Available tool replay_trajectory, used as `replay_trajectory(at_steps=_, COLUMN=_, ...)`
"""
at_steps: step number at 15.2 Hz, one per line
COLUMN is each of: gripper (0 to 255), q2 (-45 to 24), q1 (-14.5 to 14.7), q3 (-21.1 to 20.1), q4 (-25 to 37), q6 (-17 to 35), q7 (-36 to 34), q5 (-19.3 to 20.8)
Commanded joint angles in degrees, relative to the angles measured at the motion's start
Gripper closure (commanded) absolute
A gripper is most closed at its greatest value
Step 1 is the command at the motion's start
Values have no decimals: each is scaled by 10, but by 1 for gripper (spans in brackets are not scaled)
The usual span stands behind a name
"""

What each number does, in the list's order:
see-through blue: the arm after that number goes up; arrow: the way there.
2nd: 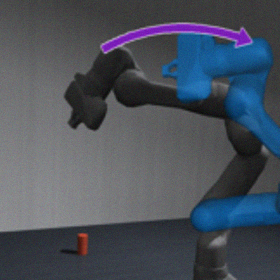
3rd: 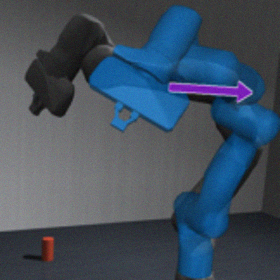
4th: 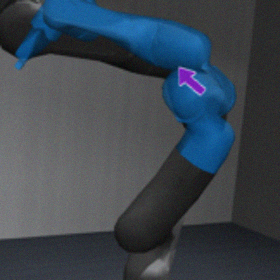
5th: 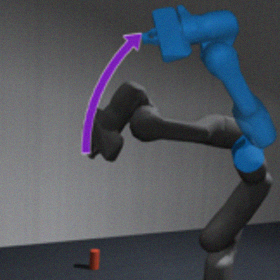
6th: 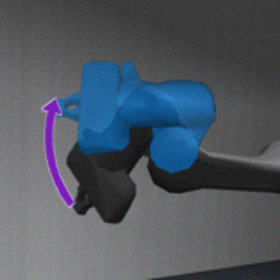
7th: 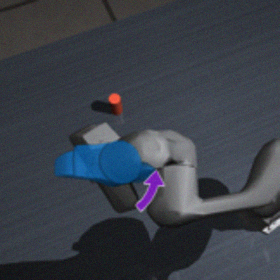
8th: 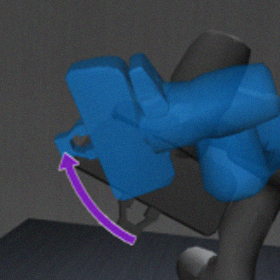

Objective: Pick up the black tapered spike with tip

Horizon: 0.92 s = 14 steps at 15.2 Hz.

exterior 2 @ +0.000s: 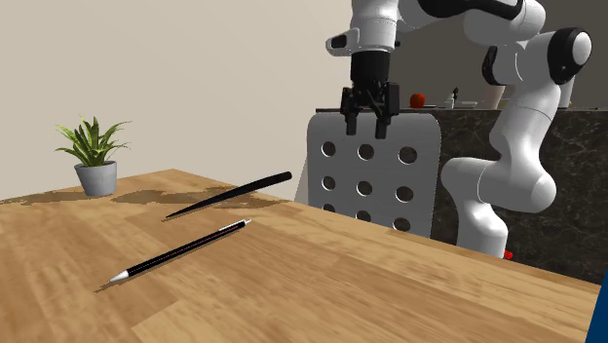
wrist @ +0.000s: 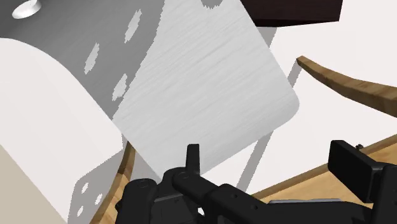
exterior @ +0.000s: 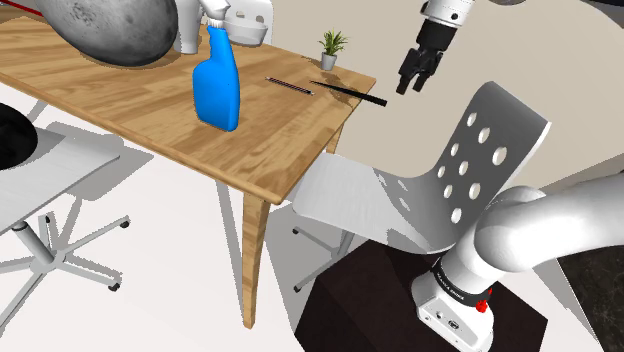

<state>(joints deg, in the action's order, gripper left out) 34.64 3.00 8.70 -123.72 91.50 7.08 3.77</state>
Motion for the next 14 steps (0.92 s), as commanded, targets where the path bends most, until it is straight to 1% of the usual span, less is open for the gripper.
replay_trajectory(at_steps=1, gripper=0, q2=-46, q1=6, q3=16, q4=29, q6=11, q7=36, q5=6)
replay_trajectory(at_steps=8, gripper=0, q2=-212, q1=22, q3=60, q4=150, q6=36, q7=153, q5=1)
replay_trajectory(at_steps=14, gripper=0, q2=-365, q1=20, q3=80, q4=288, q6=31, q7=250, q5=-22)
